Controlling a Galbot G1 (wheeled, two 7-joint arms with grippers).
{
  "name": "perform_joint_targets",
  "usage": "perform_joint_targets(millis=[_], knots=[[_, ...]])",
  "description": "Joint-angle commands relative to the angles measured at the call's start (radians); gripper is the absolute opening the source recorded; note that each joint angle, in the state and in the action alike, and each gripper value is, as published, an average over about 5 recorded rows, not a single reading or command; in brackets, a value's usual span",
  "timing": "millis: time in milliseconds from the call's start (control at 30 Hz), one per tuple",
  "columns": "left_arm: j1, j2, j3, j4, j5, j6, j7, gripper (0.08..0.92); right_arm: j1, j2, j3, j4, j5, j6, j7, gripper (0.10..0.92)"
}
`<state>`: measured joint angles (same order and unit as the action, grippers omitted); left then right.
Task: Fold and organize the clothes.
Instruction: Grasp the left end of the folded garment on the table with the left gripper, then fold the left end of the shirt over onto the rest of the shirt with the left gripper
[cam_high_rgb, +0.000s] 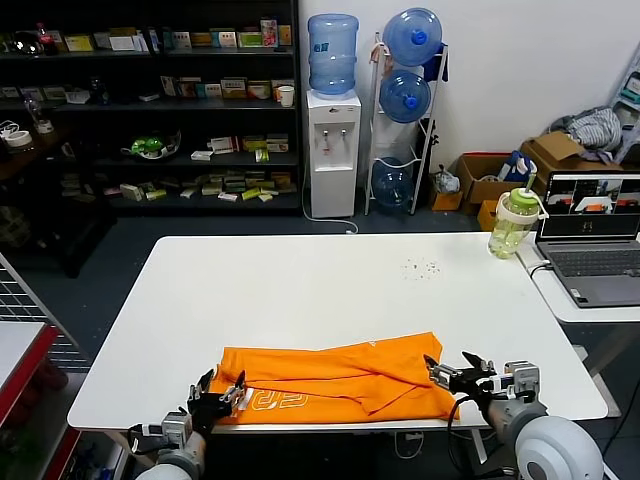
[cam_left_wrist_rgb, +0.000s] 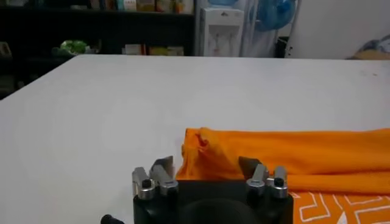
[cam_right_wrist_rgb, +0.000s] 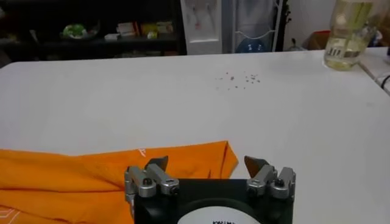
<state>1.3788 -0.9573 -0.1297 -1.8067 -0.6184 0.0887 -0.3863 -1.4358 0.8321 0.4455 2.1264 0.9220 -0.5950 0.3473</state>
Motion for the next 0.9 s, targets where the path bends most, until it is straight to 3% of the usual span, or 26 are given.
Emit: perform_joint_targets(millis=[33,533,667,900], knots=[[0.002,-0.027,0.004,0.036,0.010,-0.013,-0.003,0.649,-0.008,0.002,0.006,0.002,0.000,0.002,0.003,0.823],[-0.003,-0.024,-0.012,-0.011,0.021,-0.025,-0.028,0.216,0.003,0.013,-0.001,-0.006,-0.007,0.010,0.004,0.823],[0.012,0.029,-0.042,-0.073,0.010,-0.017,-0.044,0.136,0.021,0.015,-0.006,-0.010,-0.009,0.014,0.003,0.823],[0.123,0.197,-0.239,-0.113,-0.074,0.000,-0.043,0.131,0.080,0.027,-0.039,-0.029,-0.014,0.021,0.002,0.823]])
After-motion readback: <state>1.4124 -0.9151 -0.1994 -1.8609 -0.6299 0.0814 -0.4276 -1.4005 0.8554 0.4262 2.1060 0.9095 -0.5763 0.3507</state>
